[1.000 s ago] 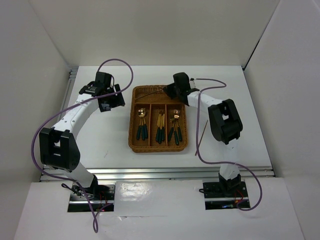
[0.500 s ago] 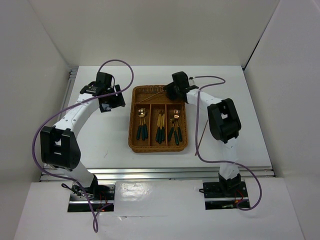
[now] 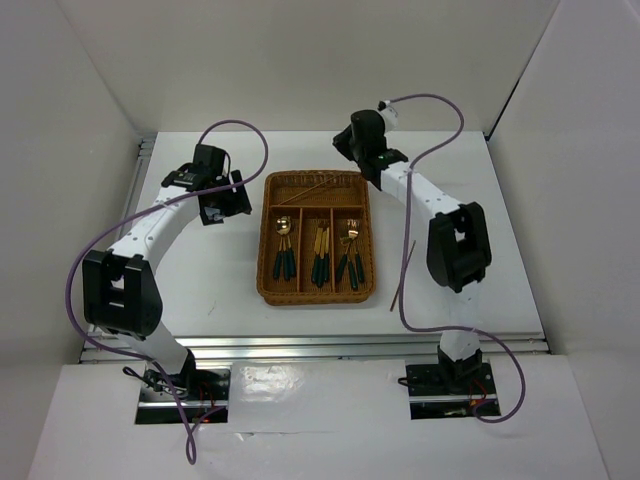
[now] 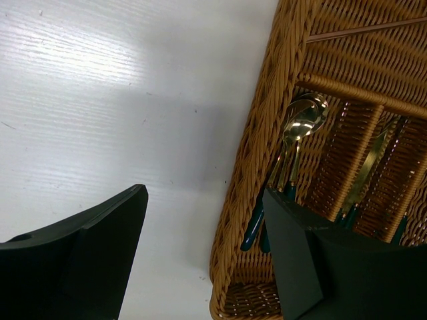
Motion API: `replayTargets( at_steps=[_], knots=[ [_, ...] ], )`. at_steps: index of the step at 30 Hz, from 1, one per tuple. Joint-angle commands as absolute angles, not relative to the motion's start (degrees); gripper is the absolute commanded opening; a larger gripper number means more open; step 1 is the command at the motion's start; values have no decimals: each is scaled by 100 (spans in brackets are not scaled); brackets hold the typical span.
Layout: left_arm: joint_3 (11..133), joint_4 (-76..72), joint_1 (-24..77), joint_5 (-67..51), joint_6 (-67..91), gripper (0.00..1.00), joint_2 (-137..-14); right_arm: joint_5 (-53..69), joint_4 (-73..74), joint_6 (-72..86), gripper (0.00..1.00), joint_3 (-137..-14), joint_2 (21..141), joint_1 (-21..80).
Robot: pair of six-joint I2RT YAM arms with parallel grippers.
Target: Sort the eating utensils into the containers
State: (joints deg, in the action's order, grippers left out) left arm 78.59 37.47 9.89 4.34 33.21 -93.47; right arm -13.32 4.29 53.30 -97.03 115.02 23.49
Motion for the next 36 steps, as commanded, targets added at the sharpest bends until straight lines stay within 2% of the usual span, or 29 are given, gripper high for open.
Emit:
replayTargets(
  at_steps=[1,3,6,16,25,30,36],
  knots=[
    [7945,3683,1002,457,3340,84,-9369,-1450,597,4176,26,-10754,12284,2312],
    [7945,3683,1002,457,3340,84,-9369,-1232,598,3939,14,-11003,12541,2259],
    [7945,3683,1002,519,3340,84,-9316,-1169,720,3745,10,-11250,12867,2259],
    [7998,3683,1002,510,3340,84,-9475,-738,536,3744,8,-10714,12990,2320],
    [7998,3735,1002,571,3340,84,-9475,-1361,1081,3621,5,-10784,13368,2558],
    [7998,3735,1002,519,3340,84,-9475,-1661,1020,3507,5,-10249,13035,2619],
    [7998,3735,1002,457,3340,84,-9475,-1846,1274,3507,5,-10195,12981,2681]
  ],
)
